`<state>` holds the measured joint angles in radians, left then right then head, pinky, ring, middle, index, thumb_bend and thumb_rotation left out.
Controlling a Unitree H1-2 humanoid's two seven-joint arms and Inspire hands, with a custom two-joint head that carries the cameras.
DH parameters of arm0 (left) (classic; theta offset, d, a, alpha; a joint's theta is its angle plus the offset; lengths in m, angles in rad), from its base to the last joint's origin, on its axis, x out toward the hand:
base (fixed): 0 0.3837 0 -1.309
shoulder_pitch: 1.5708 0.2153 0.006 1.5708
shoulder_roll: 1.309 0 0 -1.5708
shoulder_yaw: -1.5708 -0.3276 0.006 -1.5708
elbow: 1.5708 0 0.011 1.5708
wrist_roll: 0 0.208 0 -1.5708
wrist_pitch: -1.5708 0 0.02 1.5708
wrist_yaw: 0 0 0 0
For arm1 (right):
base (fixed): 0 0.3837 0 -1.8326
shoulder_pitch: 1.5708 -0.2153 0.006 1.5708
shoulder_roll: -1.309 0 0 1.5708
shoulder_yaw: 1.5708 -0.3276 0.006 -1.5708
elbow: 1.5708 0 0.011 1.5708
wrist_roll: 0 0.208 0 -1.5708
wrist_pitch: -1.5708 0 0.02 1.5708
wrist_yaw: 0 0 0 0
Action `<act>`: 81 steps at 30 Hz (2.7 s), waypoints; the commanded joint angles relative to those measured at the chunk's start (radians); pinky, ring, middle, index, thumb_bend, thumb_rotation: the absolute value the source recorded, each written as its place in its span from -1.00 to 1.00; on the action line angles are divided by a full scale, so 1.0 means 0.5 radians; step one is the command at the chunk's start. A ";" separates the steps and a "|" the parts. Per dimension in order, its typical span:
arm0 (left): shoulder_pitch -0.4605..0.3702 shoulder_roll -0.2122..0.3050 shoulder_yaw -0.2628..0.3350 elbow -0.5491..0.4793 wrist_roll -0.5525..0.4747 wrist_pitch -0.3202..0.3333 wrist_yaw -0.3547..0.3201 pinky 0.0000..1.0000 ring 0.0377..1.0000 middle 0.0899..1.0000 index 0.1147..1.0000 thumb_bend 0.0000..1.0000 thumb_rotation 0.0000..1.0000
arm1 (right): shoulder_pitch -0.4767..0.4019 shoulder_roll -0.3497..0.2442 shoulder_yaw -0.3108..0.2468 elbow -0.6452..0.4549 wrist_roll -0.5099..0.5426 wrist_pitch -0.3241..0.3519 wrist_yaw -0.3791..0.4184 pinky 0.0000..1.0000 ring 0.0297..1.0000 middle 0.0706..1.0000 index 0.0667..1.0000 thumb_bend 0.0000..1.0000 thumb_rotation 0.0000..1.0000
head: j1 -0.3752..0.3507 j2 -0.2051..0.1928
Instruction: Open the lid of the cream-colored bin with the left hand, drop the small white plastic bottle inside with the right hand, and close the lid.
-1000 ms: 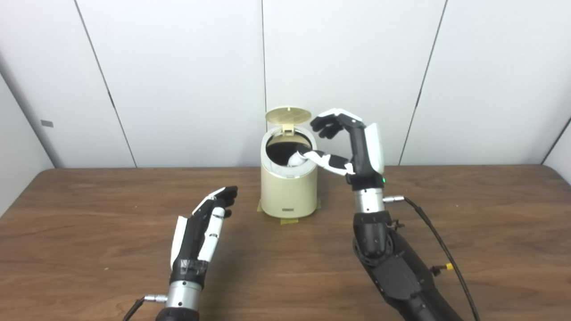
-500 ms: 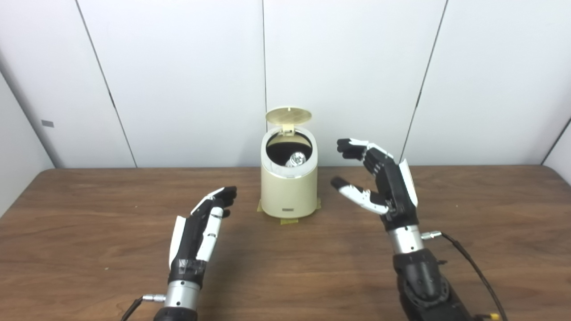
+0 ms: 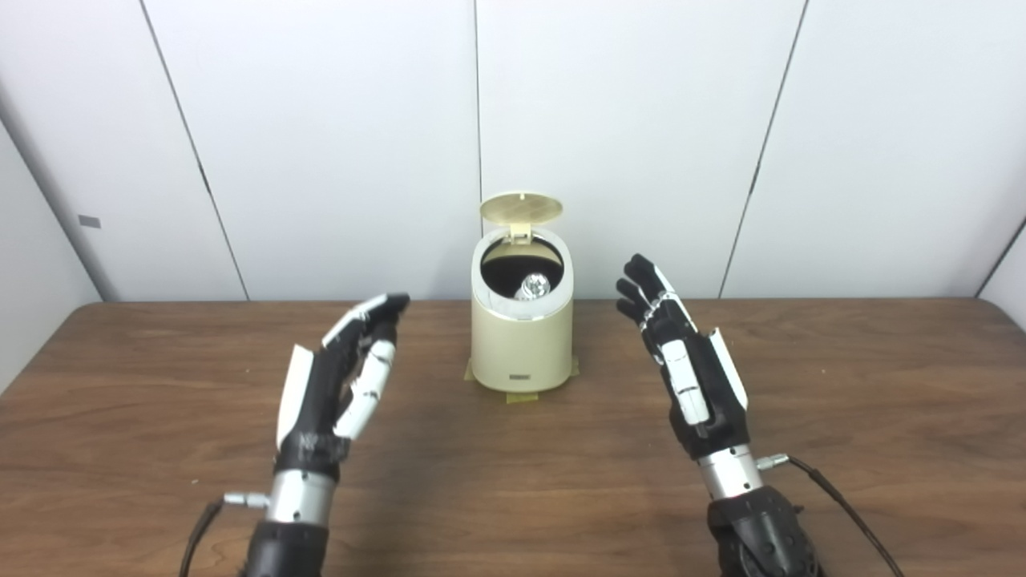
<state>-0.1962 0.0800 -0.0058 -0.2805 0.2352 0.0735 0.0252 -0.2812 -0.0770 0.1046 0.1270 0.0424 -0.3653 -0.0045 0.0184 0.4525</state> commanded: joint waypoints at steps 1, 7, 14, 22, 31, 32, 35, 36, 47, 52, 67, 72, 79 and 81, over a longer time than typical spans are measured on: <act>-0.211 0.039 0.018 -0.105 -0.019 0.037 -0.031 0.62 0.68 0.62 0.58 -0.36 0.75 | -0.079 0.022 -0.041 -0.117 -0.033 -0.021 -0.012 0.53 0.68 0.71 0.67 -0.59 0.54 | 0.002 0.000; -0.581 0.189 -0.037 -0.142 0.261 0.224 -0.095 0.59 0.67 0.60 0.56 -0.53 0.62 | -0.084 0.052 -0.083 -0.087 -0.044 -0.054 0.002 0.53 0.68 0.70 0.65 -0.52 0.45 | 0.006 0.000; -1.005 0.329 -0.257 -0.116 0.621 0.661 -0.387 0.82 0.86 0.75 0.65 0.01 0.95 | -0.096 0.071 -0.109 -0.028 -0.031 -0.104 0.028 0.59 0.73 0.77 0.72 -0.43 0.56 | 0.001 -0.003; -1.297 0.364 -0.513 0.086 1.010 0.789 -0.651 1.00 0.99 0.81 0.66 0.46 1.00 | -0.094 0.094 -0.119 -0.043 -0.038 -0.079 0.025 0.58 0.74 0.78 0.72 -0.43 0.53 | -0.004 -0.004; -1.431 0.343 -0.697 0.326 1.259 0.765 -0.778 1.00 0.98 0.73 0.63 0.68 1.00 | -0.092 0.110 -0.123 -0.052 -0.059 -0.066 0.016 0.56 0.73 0.77 0.70 -0.46 0.52 | -0.013 -0.005; -1.438 0.338 -0.713 0.354 1.278 0.764 -0.792 1.00 0.99 0.74 0.64 0.68 1.00 | -0.091 0.112 -0.125 -0.051 -0.053 -0.065 0.019 0.57 0.73 0.76 0.69 -0.46 0.50 | -0.015 -0.005; -1.451 0.321 -0.746 0.419 1.337 0.776 -0.811 1.00 1.00 0.75 0.65 0.70 1.00 | -0.088 0.117 -0.128 -0.062 -0.060 -0.050 0.015 0.57 0.73 0.76 0.69 -0.47 0.50 | -0.019 -0.006; -1.453 0.314 -0.752 0.438 1.361 0.783 -0.821 1.00 1.00 0.75 0.65 0.70 1.00 | -0.087 0.120 -0.130 -0.066 -0.063 -0.042 0.012 0.57 0.73 0.76 0.70 -0.47 0.50 | -0.020 -0.005; -1.439 0.263 -0.749 0.566 1.463 0.789 -0.918 1.00 1.00 0.83 0.68 0.78 1.00 | -0.099 0.120 -0.136 -0.041 -0.068 -0.061 0.019 0.55 0.72 0.75 0.69 -0.48 0.55 | -0.026 -0.008; -1.418 0.263 -0.754 0.554 1.475 0.788 -0.927 1.00 1.00 0.86 0.68 0.80 1.00 | -0.096 0.124 -0.138 -0.048 -0.068 -0.049 0.014 0.55 0.71 0.74 0.67 -0.46 0.52 | -0.025 -0.006; -1.284 0.279 -0.774 0.422 1.556 0.759 -0.950 1.00 1.00 0.83 0.69 0.83 1.00 | -0.098 0.130 -0.149 -0.043 -0.068 -0.038 0.007 0.55 0.71 0.73 0.68 -0.43 0.53 | -0.028 0.003; -1.218 0.279 -0.775 0.370 1.573 0.733 -0.951 1.00 1.00 0.76 0.68 0.84 1.00 | -0.098 0.134 -0.151 -0.045 -0.067 -0.042 0.006 0.55 0.71 0.74 0.68 -0.42 0.53 | -0.031 0.008; -1.155 0.285 -0.792 0.321 1.589 0.708 -0.987 1.00 1.00 0.74 0.66 0.80 1.00 | -0.093 0.139 -0.148 -0.065 -0.086 -0.023 -0.002 0.56 0.71 0.74 0.69 -0.43 0.55 | -0.040 0.025; -1.130 0.285 -0.804 0.318 1.597 0.700 -0.983 1.00 0.99 0.74 0.66 0.79 1.00 | -0.097 0.139 -0.148 -0.063 -0.078 -0.028 0.004 0.57 0.72 0.74 0.69 -0.43 0.54 | -0.042 0.031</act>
<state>-0.7309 0.2108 -0.4081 -0.0861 1.0085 0.4450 -0.4795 -0.2897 -0.0133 0.0384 0.1335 0.0028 -0.3607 -0.0006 -0.0015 0.4678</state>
